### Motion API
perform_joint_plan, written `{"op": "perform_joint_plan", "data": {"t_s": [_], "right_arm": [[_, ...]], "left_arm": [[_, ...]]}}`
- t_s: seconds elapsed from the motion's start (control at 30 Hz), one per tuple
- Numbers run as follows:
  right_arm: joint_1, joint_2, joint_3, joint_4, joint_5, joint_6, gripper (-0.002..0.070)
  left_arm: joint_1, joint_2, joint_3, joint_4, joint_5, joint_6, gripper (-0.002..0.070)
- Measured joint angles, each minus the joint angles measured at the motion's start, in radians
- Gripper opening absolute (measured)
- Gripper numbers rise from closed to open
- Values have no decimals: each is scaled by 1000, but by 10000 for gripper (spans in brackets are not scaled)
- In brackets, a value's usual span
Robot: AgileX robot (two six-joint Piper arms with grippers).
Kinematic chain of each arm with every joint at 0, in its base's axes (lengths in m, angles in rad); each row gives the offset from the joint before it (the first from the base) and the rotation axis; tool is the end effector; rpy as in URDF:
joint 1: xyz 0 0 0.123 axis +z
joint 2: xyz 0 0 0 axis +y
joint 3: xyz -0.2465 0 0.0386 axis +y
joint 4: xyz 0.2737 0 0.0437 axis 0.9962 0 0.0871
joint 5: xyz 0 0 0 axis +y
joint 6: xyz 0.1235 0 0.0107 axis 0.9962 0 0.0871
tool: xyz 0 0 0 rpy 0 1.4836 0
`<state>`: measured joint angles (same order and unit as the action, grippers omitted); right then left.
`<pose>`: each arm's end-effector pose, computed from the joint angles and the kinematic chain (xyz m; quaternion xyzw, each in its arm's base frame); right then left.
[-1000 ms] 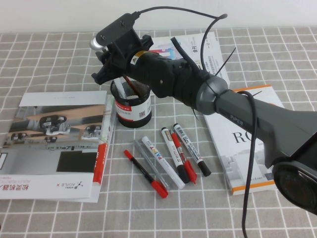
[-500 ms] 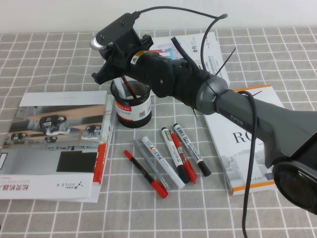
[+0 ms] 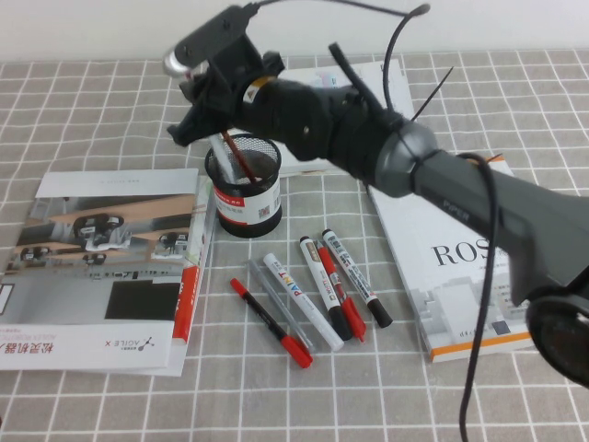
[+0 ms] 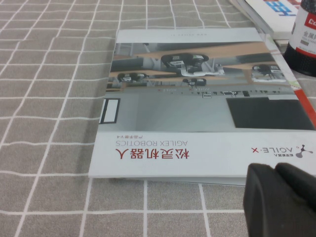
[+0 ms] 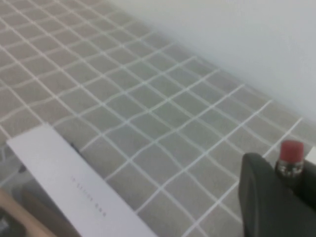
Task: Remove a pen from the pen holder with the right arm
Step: 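Take a marker out of the pen holder and lay it on the table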
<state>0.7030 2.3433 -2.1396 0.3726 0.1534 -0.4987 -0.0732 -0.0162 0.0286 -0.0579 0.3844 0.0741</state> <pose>0.4503 0.3907 0.2282 -0.3361 0.7177 0.1934 0.5784 0.1446 -0.0133 0.1601 0.0442 0.8063 -0.0243 0.5894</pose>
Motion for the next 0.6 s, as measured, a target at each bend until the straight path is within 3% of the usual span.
{"op": "perform_joint_plan", "data": {"t_s": [0.6], "right_arm": [[-8, -224, 0, -30, 192, 3, 7]], "left_arm": [[0, 0, 0, 0, 0, 0, -3]]}}
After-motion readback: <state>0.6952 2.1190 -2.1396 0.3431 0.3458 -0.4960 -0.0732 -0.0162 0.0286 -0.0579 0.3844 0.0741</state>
